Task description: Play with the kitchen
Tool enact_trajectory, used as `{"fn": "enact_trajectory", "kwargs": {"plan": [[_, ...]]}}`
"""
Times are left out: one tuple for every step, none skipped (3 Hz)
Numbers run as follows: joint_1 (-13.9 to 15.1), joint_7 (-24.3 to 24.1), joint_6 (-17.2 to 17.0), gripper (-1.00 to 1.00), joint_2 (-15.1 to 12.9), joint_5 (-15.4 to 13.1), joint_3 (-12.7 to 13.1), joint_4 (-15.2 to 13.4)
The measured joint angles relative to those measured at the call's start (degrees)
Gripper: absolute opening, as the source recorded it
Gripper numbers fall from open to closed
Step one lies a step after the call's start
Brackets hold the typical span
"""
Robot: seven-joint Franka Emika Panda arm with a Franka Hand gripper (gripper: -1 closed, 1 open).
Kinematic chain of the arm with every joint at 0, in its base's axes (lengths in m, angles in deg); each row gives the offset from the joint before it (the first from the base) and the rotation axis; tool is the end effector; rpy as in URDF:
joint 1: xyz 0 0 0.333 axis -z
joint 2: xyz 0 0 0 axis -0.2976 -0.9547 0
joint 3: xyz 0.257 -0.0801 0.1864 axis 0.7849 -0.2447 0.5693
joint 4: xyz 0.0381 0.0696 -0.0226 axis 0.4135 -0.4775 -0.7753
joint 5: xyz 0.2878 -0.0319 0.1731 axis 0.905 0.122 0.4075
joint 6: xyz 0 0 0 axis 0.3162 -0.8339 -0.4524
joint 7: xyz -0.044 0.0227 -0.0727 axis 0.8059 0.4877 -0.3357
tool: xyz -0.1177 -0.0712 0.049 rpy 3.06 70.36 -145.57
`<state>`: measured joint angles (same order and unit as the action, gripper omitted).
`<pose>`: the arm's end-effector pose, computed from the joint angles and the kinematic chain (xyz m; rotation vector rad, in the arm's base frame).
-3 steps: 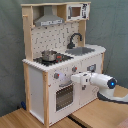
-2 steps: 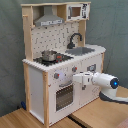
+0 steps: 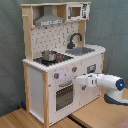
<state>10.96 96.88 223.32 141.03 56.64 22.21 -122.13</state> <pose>0.2174 0.4195 0.3450 0.7462 1.5866 0.6556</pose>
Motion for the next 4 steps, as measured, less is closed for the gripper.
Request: {"fn": "enact_trajectory", "kwargs": {"plan": [[-3.62, 0.35, -3.96, 1.0, 0.86, -0.86, -1.48, 0.96], [-5.42, 0.2, -8.22, 1.0, 0.91, -2.51, -1.87, 4.76], [-5.41, -0.83, -12.15, 1.0, 0.94, -4.01, -1.86, 8.59], [-5.4, -4.11, -14.38, 1.0, 0.97, -8.14, -2.16, 10.45]]}}
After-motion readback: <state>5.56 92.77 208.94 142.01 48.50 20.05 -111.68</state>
